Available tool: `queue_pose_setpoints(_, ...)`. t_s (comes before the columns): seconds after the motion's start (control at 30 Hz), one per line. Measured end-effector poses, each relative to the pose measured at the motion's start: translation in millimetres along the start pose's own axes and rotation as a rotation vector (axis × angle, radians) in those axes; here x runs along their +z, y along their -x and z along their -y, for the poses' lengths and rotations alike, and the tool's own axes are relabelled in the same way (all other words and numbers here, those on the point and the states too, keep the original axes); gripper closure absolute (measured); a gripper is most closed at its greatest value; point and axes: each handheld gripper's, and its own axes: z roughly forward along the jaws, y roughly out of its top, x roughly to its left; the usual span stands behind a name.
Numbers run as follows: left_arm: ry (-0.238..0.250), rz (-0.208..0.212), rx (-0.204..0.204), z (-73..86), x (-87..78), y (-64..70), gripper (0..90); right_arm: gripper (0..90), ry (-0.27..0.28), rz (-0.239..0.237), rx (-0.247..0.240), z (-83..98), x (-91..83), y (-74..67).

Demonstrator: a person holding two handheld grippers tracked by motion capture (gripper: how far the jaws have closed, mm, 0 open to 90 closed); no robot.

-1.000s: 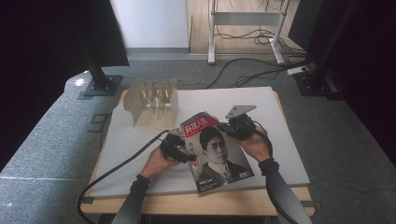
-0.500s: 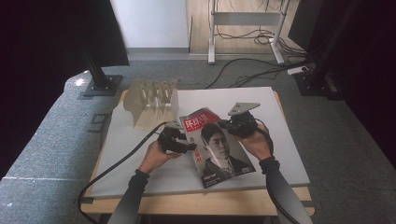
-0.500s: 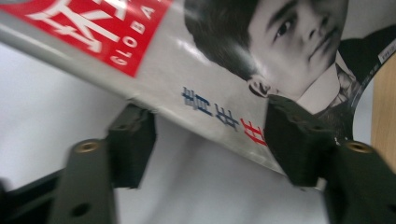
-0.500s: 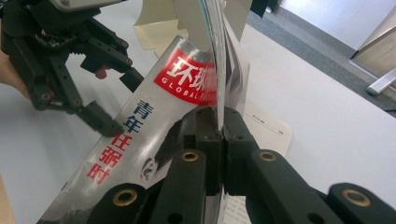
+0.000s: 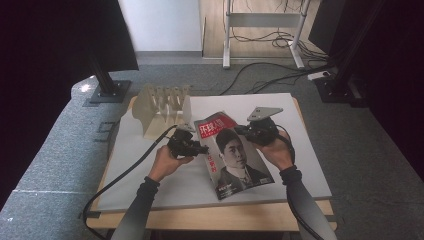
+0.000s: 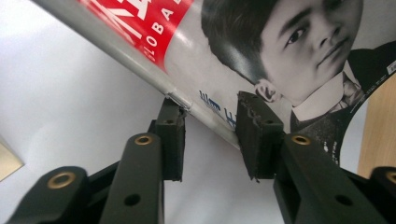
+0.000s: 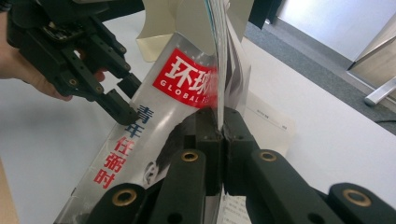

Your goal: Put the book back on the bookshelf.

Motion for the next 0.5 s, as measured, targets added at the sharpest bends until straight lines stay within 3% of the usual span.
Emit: queue_pose_setpoints(0.5, 0.077, -0.079, 0.096, -16.5, -33.4, 17.4, 77.0, 85.2, 0.024, 0.046, 0.024, -1.6, -7.6, 11.7)
